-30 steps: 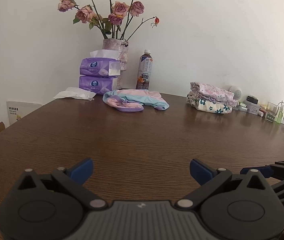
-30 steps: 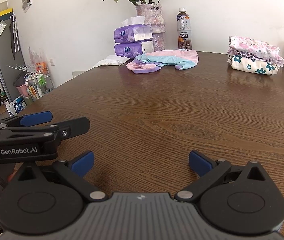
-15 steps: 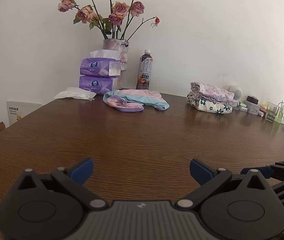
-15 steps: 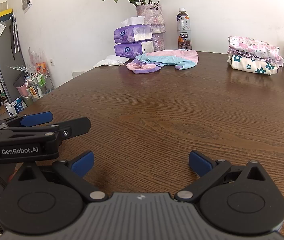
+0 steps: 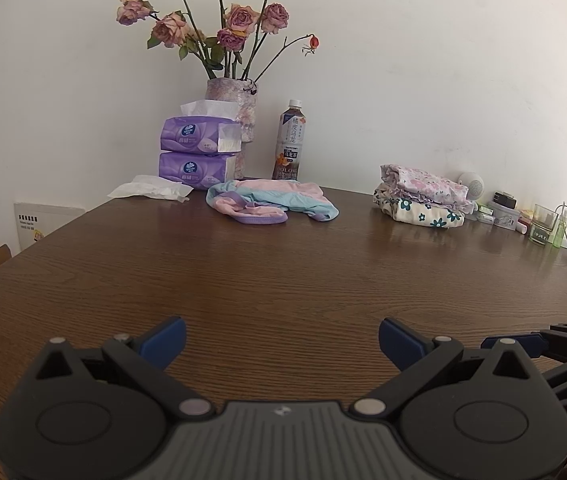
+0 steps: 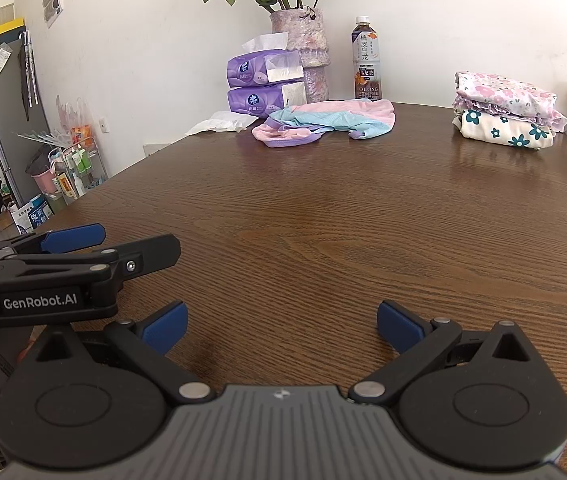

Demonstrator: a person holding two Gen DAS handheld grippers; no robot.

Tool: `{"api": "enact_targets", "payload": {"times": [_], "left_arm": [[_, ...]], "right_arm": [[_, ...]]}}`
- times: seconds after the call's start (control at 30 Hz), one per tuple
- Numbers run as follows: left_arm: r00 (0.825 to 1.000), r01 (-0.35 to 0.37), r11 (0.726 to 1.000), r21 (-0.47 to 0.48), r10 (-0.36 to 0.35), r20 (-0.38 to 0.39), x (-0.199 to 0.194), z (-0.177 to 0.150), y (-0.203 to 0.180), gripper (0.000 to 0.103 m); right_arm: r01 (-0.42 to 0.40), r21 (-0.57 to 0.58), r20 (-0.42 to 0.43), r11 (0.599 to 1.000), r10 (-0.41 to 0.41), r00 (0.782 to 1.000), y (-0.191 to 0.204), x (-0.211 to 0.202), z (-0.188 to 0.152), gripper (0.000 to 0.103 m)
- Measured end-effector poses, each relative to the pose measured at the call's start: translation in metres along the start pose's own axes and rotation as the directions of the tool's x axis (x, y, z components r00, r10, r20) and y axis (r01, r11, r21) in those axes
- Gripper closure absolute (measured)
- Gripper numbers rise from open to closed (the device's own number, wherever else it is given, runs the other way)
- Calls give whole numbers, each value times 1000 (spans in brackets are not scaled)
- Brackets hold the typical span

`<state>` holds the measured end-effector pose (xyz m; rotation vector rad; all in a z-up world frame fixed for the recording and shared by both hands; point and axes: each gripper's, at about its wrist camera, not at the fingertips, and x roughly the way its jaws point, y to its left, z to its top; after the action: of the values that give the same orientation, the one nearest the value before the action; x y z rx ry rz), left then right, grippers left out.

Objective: Fold clothes

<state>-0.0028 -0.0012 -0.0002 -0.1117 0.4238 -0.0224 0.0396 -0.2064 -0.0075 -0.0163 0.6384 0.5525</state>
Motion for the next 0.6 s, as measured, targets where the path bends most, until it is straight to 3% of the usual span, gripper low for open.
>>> {"api": "enact_targets", "payload": {"times": [0.6], "left_arm": [[1000,-1,1000,0,1,-1,0,-1,-1,0]], "right_arm": [[0,1,1,1000,0,1000,1,0,0,0]]}}
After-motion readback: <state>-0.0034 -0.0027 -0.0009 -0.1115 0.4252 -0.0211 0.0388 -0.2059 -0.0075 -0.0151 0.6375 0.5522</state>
